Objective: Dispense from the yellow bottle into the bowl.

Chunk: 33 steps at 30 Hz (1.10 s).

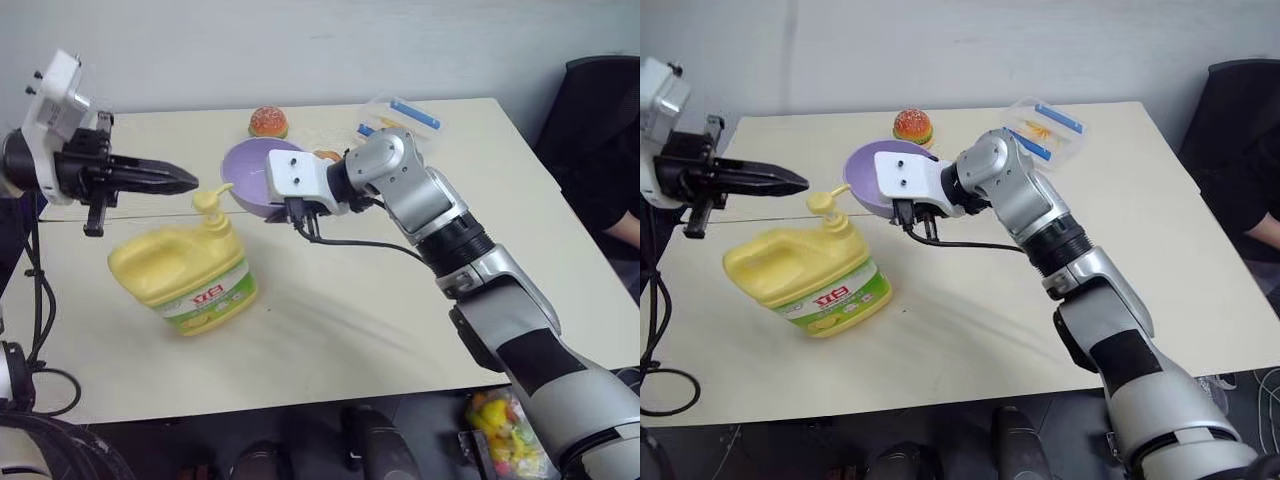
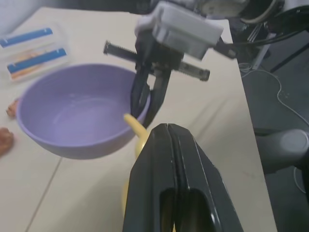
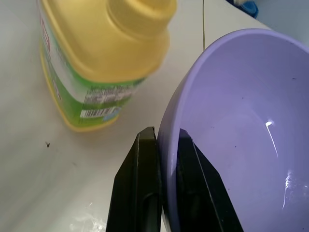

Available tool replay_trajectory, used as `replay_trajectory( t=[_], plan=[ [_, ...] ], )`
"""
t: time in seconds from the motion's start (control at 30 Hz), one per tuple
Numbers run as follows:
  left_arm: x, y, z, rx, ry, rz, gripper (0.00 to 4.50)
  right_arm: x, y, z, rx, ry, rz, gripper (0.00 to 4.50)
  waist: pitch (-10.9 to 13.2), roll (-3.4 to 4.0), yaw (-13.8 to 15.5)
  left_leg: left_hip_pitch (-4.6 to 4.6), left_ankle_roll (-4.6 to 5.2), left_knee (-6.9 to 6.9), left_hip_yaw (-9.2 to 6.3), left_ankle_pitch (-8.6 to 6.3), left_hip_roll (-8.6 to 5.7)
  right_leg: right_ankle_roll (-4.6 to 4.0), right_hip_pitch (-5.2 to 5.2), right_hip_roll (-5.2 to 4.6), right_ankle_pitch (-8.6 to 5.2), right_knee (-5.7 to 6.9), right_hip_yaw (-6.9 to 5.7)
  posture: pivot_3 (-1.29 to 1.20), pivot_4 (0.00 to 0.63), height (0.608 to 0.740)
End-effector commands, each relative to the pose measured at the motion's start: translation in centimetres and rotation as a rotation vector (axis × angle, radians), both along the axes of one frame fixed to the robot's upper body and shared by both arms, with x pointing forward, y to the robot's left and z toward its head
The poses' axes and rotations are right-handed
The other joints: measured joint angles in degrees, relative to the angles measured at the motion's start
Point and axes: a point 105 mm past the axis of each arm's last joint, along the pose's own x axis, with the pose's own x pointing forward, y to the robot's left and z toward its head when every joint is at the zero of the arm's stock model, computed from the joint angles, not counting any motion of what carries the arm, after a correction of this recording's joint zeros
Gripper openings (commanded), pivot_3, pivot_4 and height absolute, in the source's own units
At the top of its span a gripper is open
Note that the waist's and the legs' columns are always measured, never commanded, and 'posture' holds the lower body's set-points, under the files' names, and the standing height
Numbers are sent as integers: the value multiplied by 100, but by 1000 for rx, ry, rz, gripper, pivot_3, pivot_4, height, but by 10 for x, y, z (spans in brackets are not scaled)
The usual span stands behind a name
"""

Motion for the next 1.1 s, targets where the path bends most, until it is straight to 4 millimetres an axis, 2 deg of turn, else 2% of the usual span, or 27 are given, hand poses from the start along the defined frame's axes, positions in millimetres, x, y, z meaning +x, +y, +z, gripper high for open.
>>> replay_trajectory(
  t=[0.03,0.33,0.63,0.77,0.93,1.1],
  plan=[
    [-7,4,14,0,-60,12,11,-16,12,29,55,-62,85,0,-1,-1,7,0,0,2,-1,0,0,0,1,-1,0,0,-1,0,150,740],
    [2,-5,12,-20,-80,3,11,-25,14,35,49,-76,123,0,-1,-2,8,-3,0,5,-6,0,-5,0,2,-1,0,1,-5,0,150,740],
    [17,-11,-10,58,-70,-4,11,-20,6,28,7,-83,106,0,-1,-2,-6,-4,0,6,-6,0,-5,0,1,1,0,3,-7,0,150,740],
    [21,-11,-14,77,-71,7,11,-18,4,26,-3,-83,99,0,-2,-4,5,-4,0,11,-11,0,-5,0,6,-1,0,4,-8,0,150,740],
    [21,-8,-21,101,-54,19,11,-15,1,21,-14,-80,91,0,-3,-4,13,-3,0,15,-15,0,-4,0,8,-2,0,7,-9,0,150,740],
    [14,-5,-41,130,40,24,11,-15,1,16,-26,-81,98,0,-4,-5,6,4,0,14,-15,0,-3,0,11,-2,0,10,-8,0,150,740]
  ],
)
